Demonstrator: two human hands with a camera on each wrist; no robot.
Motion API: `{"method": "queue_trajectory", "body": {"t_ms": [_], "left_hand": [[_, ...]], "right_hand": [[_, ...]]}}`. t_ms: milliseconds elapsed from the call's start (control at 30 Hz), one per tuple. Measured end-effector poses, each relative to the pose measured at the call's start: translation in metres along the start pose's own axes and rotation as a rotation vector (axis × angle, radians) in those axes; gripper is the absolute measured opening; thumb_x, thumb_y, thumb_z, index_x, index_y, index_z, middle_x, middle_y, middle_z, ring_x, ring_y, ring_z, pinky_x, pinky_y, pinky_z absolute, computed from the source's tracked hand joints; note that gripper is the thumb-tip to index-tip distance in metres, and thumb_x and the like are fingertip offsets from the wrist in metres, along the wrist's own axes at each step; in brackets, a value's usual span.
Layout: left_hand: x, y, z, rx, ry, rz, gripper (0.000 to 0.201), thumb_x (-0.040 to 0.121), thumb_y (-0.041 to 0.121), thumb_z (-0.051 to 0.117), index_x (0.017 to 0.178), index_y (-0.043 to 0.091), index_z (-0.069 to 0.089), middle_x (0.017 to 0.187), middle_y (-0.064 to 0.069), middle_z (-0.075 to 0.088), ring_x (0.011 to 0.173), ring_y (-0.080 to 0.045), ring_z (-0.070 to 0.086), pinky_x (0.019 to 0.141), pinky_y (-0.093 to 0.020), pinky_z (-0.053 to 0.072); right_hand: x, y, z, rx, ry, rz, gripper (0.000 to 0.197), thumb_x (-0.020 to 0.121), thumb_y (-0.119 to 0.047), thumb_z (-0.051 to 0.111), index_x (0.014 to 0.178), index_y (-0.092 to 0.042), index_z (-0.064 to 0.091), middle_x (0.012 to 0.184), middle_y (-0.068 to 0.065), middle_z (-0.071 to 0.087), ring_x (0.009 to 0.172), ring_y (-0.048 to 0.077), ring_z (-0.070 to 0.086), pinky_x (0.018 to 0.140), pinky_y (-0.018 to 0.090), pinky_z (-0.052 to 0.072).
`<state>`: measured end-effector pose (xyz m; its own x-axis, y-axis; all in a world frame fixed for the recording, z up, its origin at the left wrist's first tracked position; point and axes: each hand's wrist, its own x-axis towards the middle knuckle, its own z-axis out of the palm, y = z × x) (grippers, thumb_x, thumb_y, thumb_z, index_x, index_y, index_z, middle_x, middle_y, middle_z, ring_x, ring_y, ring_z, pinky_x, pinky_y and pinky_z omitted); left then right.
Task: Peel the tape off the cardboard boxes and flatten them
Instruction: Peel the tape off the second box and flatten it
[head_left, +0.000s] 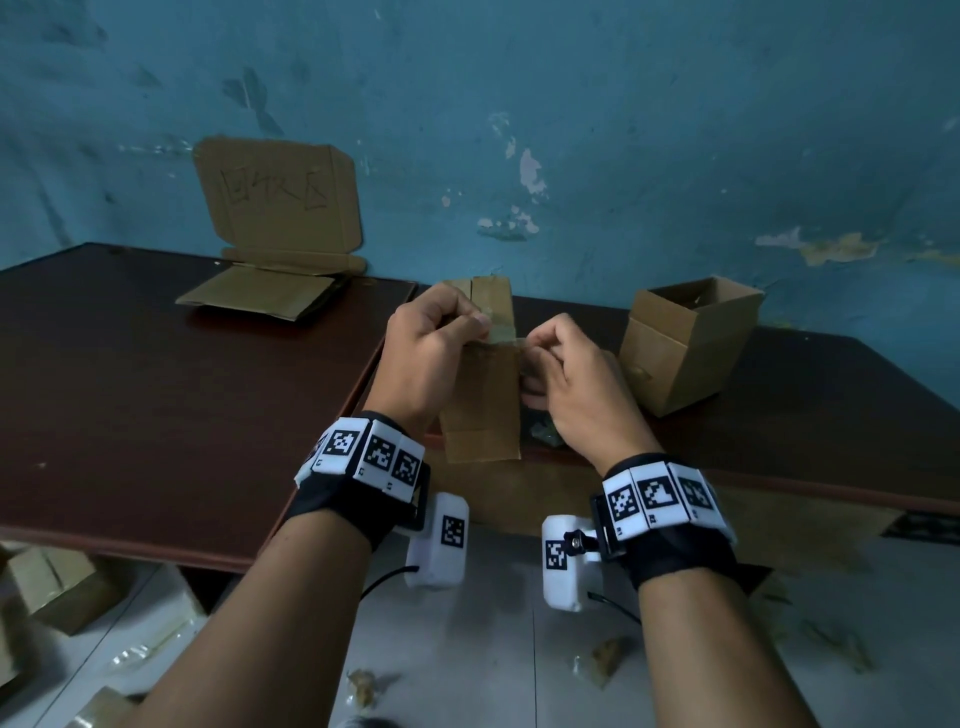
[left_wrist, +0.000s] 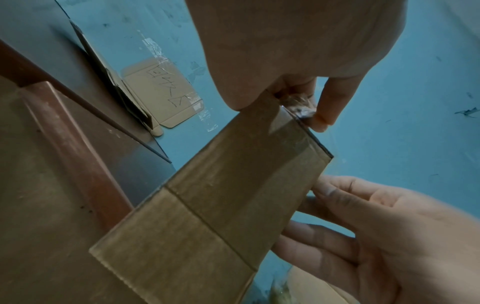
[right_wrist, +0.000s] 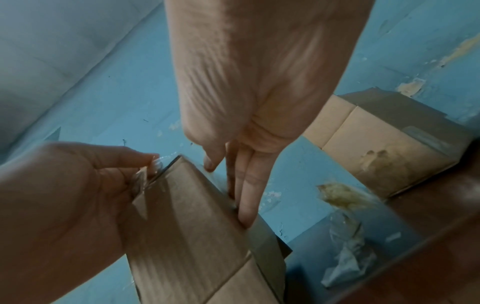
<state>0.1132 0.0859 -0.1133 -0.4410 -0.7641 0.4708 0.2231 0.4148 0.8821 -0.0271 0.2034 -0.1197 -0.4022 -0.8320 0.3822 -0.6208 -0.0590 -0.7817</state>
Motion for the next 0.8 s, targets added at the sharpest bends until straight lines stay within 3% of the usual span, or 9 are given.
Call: {"method": "queue_trajectory", "body": {"t_ms": [200, 367, 500, 567, 667, 800], "left_hand": [[-0.002, 0.003, -0.002, 0.002, -0.025, -0.002, 0.017, 0.086, 0.024, 0.068, 0.077, 0.01, 0.064, 0.077, -0.004, 0.062, 0.078, -0.019, 0.056, 0.077, -0.04, 0.043], [-0.002, 0.002, -0.001, 0.023, -0.029, 0.004, 0.018, 0.087, 0.023, 0.067, 0.077, 0.008, 0.063, 0.077, -0.002, 0.061, 0.078, -0.017, 0.056, 0.078, -0.04, 0.043], [-0.004, 0.003, 0.002, 0.141, -0.039, 0.081, 0.024, 0.088, 0.023, 0.063, 0.083, 0.0, 0.061, 0.08, -0.012, 0.059, 0.076, -0.014, 0.052, 0.072, -0.035, 0.041], [-0.004, 0.002, 0.004, 0.226, -0.05, 0.146, 0.022, 0.089, 0.022, 0.061, 0.083, 0.001, 0.059, 0.081, -0.01, 0.059, 0.075, -0.014, 0.05, 0.07, -0.035, 0.041], [-0.004, 0.001, 0.005, 0.31, -0.073, 0.206, 0.015, 0.091, 0.019, 0.06, 0.082, 0.007, 0.056, 0.082, -0.002, 0.056, 0.076, -0.016, 0.05, 0.071, -0.036, 0.043], [-0.003, -0.001, 0.005, 0.402, -0.091, 0.237, 0.016, 0.09, 0.021, 0.058, 0.082, 0.008, 0.055, 0.086, 0.001, 0.054, 0.08, -0.018, 0.05, 0.073, -0.029, 0.039]], "right_hand": [[0.0, -0.013, 0.0, 0.057, 0.038, 0.076, 0.007, 0.112, -0.027, 0.049, 0.11, -0.027, 0.055, 0.105, 0.003, 0.068, 0.087, 0.018, 0.078, 0.07, 0.041, 0.068], [0.001, -0.015, 0.0, 0.008, 0.062, 0.037, 0.007, 0.113, -0.031, 0.045, 0.107, -0.032, 0.05, 0.097, 0.006, 0.066, 0.081, 0.024, 0.077, 0.065, 0.044, 0.067], [0.002, -0.019, 0.0, -0.036, 0.073, 0.038, 0.008, 0.112, -0.038, 0.046, 0.106, -0.032, 0.048, 0.094, 0.006, 0.068, 0.079, 0.024, 0.076, 0.063, 0.046, 0.067], [0.003, -0.019, -0.001, -0.166, 0.08, -0.019, 0.011, 0.112, -0.04, 0.045, 0.103, -0.033, 0.047, 0.084, 0.003, 0.067, 0.072, 0.021, 0.073, 0.06, 0.049, 0.064], [0.004, -0.019, -0.001, -0.361, 0.115, -0.1, 0.015, 0.112, -0.039, 0.045, 0.103, -0.027, 0.049, 0.071, -0.004, 0.06, 0.062, 0.016, 0.063, 0.053, 0.039, 0.05], [0.002, -0.018, 0.004, -0.475, 0.314, -0.251, 0.018, 0.107, -0.031, 0.06, 0.099, -0.016, 0.062, 0.086, -0.005, 0.061, 0.073, 0.014, 0.057, 0.055, 0.024, 0.035]]}}
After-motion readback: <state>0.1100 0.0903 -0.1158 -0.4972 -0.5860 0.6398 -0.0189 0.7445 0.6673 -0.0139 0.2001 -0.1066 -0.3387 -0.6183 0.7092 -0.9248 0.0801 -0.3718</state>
